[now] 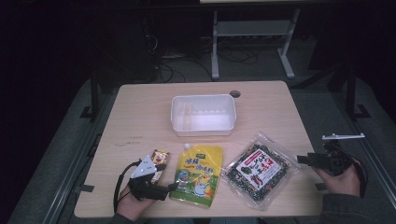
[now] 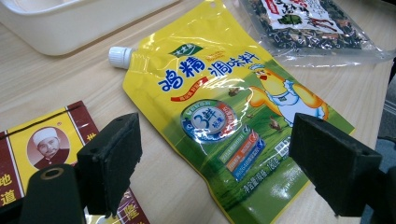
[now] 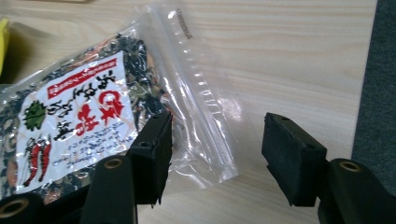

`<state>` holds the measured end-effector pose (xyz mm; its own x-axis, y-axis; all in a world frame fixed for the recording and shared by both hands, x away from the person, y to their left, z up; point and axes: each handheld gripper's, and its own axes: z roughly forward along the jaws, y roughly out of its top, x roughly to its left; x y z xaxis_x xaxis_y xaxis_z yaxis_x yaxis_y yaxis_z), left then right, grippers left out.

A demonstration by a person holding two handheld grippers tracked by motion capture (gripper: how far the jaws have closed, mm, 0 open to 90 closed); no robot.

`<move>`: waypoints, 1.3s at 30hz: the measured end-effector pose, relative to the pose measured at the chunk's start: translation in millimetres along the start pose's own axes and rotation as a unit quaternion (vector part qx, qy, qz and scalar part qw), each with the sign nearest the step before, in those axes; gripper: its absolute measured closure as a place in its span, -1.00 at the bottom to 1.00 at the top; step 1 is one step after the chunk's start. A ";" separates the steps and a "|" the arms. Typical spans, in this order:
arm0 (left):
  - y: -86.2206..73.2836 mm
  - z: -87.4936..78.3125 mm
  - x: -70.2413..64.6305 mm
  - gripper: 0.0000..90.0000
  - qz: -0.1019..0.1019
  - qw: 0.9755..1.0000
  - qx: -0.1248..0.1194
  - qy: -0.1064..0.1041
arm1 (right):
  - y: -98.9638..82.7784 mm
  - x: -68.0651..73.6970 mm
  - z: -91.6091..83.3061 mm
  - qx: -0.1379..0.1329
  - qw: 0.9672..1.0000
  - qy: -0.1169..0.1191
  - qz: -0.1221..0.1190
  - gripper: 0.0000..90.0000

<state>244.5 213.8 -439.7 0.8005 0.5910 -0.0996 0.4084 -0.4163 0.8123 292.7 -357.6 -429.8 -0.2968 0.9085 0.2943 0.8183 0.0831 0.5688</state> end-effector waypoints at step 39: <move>-0.1 3.9 -0.5 -0.63 0.000 1.000 0.008 -0.003 | -10.4 -18.8 15.8 0.029 0.998 0.028 0.043 0.87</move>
<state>245.8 210.8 -441.9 0.8029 0.5874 -0.1022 0.4151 -0.4277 0.8030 297.6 -369.1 -453.4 -0.2503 0.8895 0.3824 0.8682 0.0314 0.4951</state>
